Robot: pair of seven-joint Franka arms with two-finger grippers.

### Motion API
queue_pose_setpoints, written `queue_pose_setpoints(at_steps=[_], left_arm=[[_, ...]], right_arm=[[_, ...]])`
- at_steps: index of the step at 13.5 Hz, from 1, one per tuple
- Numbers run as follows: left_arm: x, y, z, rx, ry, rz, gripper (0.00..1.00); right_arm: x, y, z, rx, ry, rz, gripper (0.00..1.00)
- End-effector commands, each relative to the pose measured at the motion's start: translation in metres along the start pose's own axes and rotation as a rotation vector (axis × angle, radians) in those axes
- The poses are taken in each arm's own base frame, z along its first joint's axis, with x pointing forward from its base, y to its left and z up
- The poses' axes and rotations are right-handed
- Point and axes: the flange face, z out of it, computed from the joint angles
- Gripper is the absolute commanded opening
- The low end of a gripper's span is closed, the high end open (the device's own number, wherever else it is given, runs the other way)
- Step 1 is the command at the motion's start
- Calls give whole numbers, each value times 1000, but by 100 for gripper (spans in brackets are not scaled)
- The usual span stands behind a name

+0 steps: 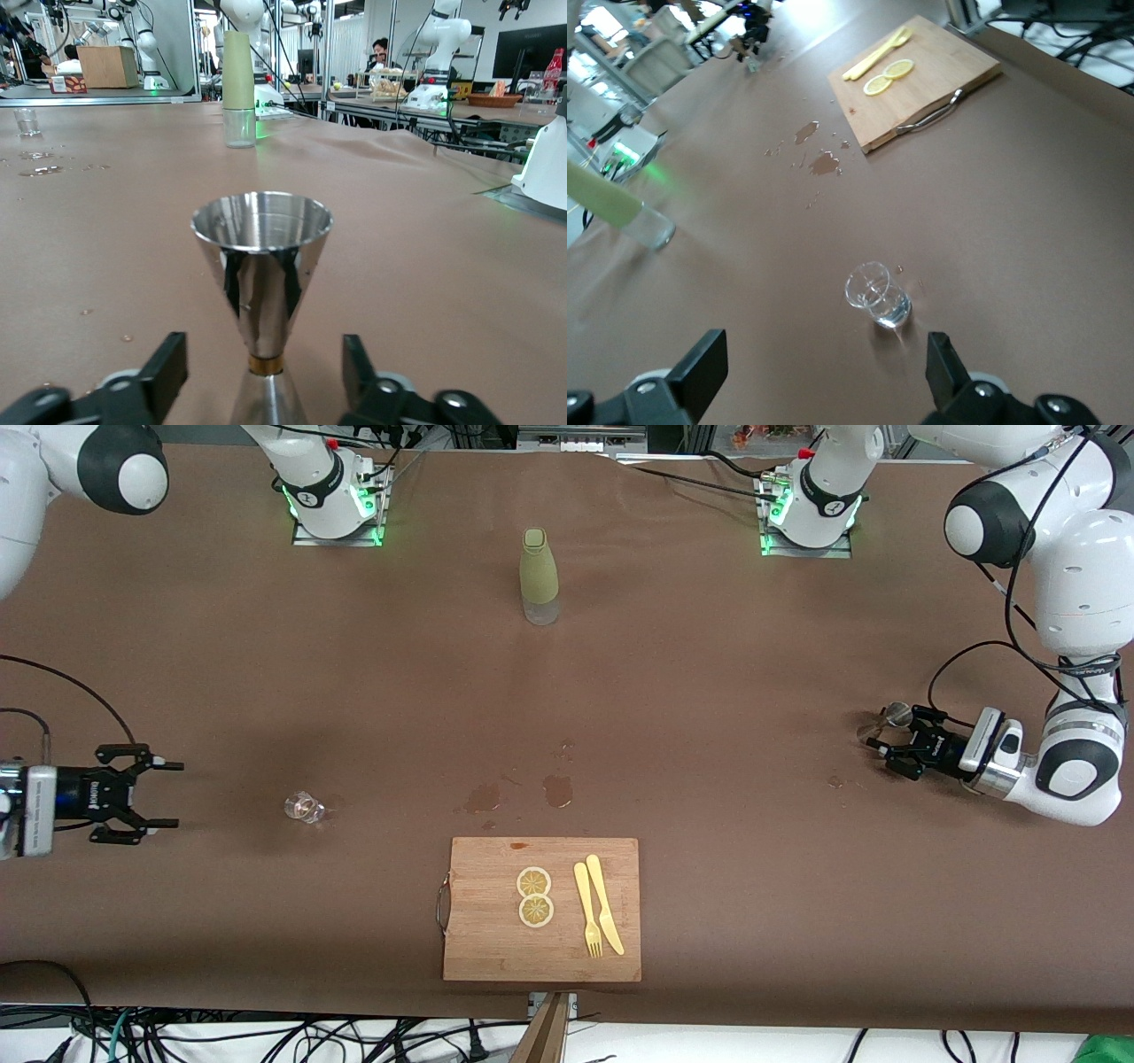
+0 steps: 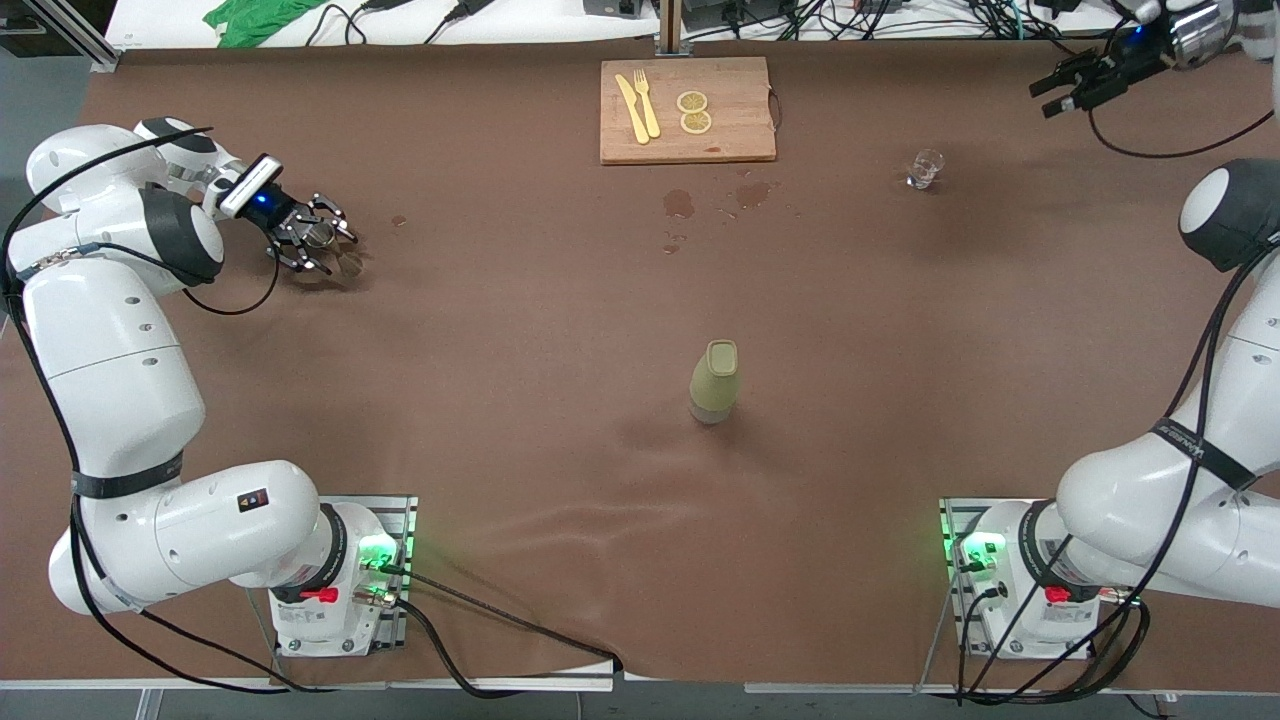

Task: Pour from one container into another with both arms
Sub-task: 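Set the jigger down and open the left gripper while the right gripper releases the cup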

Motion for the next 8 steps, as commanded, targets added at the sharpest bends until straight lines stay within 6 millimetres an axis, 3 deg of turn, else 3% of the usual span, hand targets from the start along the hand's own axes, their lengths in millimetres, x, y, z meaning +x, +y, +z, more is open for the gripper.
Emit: queue_pose_setpoints(at_steps=[1,3,5,8], left_arm=[[39,3,-38,-5,-103,168,100],[80,-7,-75,41,-240,209,100],[137,-18,-113,86,-400,266,100],[227,-34,-151,106,-640,303,100]], right_arm=[[51,-29,-21,-95,-144,179,100],[84,-54,-35,-174,-226,293,100],[120,-88,-46,-279,-324,435,100],[180,-139,-37,-459,-476,558,100]])
